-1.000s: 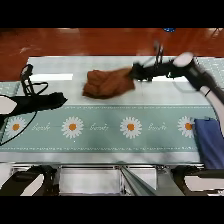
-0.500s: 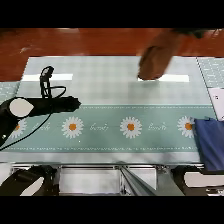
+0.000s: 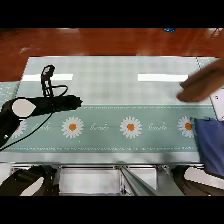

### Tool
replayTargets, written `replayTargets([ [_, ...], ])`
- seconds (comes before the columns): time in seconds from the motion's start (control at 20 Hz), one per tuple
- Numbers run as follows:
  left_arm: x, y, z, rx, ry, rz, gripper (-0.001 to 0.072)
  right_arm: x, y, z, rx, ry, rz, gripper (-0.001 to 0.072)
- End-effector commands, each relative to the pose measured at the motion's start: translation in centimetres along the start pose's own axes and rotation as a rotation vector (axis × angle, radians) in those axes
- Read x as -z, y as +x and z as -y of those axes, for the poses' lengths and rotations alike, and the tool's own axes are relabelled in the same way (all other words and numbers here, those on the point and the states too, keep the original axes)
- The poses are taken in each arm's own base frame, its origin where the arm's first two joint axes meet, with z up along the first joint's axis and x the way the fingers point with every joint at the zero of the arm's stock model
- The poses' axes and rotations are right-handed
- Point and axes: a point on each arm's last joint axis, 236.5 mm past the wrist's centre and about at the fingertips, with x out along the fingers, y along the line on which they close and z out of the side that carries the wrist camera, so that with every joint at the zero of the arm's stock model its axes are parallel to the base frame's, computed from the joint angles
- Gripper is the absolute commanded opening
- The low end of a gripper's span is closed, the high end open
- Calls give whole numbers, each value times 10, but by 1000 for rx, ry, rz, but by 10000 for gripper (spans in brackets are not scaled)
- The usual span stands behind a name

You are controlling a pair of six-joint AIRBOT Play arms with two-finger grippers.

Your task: Fold the shirts.

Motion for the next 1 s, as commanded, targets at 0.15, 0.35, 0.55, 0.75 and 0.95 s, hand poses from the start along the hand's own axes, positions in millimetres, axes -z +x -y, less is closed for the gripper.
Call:
replayTargets([
  [0.15, -20, -1, -1, -3, 0, 83, 19, 100, -77, 148, 482, 265, -47, 20],
  [0.35, -27, -1, -1, -4, 0, 115, 19, 201, -132, 230, 870, 560, -118, 21],
  [0.55, -27, -1, -1, -4, 1, 115, 19, 266, -104, 241, 876, 647, -267, 21],
  [0.75, -35, -2, -2, -9, 5, 147, 19, 317, -87, 263, 971, 714, -403, 414],
  [0.95, -56, -13, -15, -41, 42, 183, 19, 278, -73, 282, 935, 643, -273, 391],
])
